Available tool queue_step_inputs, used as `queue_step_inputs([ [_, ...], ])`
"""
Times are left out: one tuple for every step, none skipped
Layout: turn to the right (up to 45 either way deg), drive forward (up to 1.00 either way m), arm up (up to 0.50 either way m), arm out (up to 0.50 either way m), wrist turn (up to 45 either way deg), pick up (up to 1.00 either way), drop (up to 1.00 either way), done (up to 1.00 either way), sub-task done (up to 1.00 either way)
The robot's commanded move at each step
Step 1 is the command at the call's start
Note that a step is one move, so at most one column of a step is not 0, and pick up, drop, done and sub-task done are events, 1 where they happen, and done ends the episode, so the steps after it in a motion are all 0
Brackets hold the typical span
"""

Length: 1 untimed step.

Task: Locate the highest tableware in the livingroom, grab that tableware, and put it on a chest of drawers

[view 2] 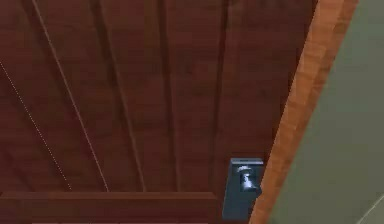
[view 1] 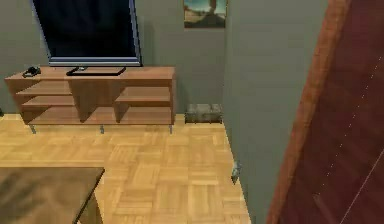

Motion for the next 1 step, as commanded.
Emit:
queue_step_inputs([
  [0.0,0.9,0.0,0.0,0.0,0.0,0.0,0.0,0.0],
])
